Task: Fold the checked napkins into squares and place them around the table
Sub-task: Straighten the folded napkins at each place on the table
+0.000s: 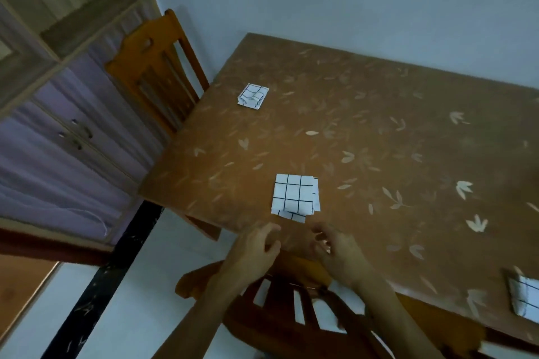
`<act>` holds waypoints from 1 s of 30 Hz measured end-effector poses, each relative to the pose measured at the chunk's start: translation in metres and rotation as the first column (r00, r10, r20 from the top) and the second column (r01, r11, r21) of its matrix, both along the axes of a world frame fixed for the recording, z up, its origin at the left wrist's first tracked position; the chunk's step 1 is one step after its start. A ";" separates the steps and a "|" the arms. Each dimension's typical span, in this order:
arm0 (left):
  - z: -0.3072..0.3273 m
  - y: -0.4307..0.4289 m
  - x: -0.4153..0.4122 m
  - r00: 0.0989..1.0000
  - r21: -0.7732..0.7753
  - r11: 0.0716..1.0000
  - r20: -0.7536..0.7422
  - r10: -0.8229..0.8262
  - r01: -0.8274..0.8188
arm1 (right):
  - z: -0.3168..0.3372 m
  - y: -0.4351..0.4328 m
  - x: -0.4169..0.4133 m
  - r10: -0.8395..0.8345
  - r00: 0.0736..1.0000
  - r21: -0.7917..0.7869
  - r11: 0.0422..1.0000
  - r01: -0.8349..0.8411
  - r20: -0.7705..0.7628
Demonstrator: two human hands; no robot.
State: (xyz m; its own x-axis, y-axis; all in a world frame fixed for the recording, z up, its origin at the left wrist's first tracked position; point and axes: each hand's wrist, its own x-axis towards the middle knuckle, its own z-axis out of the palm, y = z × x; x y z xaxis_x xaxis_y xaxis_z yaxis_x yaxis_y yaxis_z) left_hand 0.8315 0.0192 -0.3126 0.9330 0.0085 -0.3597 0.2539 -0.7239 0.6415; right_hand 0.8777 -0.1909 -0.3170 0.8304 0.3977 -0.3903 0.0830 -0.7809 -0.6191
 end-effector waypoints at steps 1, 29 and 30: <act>-0.004 0.000 0.015 1.000 0.009 1.000 -0.020 -0.018 0.018 | -0.005 0.003 0.010 -0.017 1.000 0.002 1.000 0.017 -0.009; -0.097 0.007 0.119 0.984 0.114 0.981 -0.104 -0.144 0.156 | -0.103 0.058 0.062 -0.291 0.955 -0.134 0.950 0.281 -0.054; -0.098 0.007 0.119 0.984 0.096 0.982 -0.097 -0.152 0.161 | -0.104 0.057 0.062 -0.327 0.944 -0.132 0.938 0.321 -0.032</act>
State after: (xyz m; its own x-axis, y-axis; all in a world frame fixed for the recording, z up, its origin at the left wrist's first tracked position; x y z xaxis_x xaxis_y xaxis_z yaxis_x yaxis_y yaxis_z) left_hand 0.9503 0.0266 -0.4103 0.8902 -0.0935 -0.4459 0.1851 -0.8201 0.5414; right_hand 0.9394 -0.1343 -0.4206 0.8830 0.0566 -0.4660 -0.2176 -0.8303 -0.5131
